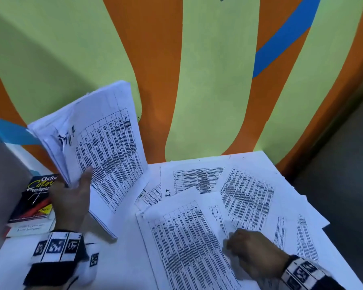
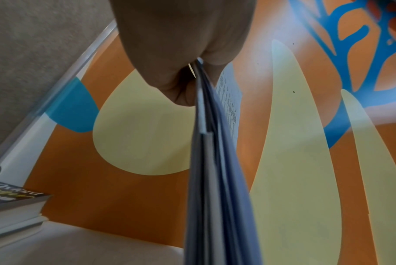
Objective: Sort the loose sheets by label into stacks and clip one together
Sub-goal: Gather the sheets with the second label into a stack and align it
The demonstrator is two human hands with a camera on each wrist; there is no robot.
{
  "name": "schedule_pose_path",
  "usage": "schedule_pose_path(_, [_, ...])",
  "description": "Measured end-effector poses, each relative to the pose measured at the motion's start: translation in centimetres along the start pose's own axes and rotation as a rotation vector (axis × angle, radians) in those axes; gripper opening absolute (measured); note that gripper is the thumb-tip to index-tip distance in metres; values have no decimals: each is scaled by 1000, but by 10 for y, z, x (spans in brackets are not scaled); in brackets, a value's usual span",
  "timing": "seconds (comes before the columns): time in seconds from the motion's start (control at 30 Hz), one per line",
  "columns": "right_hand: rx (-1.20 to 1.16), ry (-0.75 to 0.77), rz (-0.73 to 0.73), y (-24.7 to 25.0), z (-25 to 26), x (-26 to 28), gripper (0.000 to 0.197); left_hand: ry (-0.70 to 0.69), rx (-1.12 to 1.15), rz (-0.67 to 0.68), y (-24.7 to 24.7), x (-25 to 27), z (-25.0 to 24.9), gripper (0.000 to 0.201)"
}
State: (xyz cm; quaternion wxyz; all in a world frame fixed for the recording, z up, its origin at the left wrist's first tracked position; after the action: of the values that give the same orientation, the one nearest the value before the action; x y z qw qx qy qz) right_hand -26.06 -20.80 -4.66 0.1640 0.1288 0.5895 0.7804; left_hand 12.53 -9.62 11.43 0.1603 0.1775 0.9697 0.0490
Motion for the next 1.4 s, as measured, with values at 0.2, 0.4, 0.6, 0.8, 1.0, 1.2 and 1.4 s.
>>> schedule_pose_path(0.2, [-139,-846,-53,-2,-32,-15,108,29,-27,-4,-2,2,7,27])
schedule_pose_path(0.4, [-175,-1008,73,-23,-19,-35,133,31,15,38,-9,6,3,31])
schedule_pose_path(0.6, [-337,-1086,12,-24,-30,-40,115,7,53,58,-16,15,-13,18])
schedule_pose_path(0.8, [-549,-1101,-246,1,-53,-29,37,3,55,82,-23,17,-17,19])
schedule_pose_path(1.0, [-607,-1404,-594,42,-131,41,53,-16,23,55,-17,11,-8,20])
schedule_pose_path(1.2, [-404,-1738,-383,25,-147,57,66,-32,-1,49,-19,11,-5,23])
schedule_pose_path(1.4, [-411,-1727,-294,8,-140,39,87,-42,21,68,-25,13,-8,24])
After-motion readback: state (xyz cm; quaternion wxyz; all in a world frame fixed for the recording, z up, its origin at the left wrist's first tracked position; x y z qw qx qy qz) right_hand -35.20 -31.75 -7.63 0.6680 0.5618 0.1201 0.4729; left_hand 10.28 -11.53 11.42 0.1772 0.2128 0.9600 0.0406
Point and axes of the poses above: each hand's wrist, its own x-axis away from the middle knuckle, its own y-axis out of the back of the hand, z = x × y, the point moved 9 cm from there along -x, towards the middle knuckle, and after that the axes turned 3 degrees about -z, right-handed, at the moved point
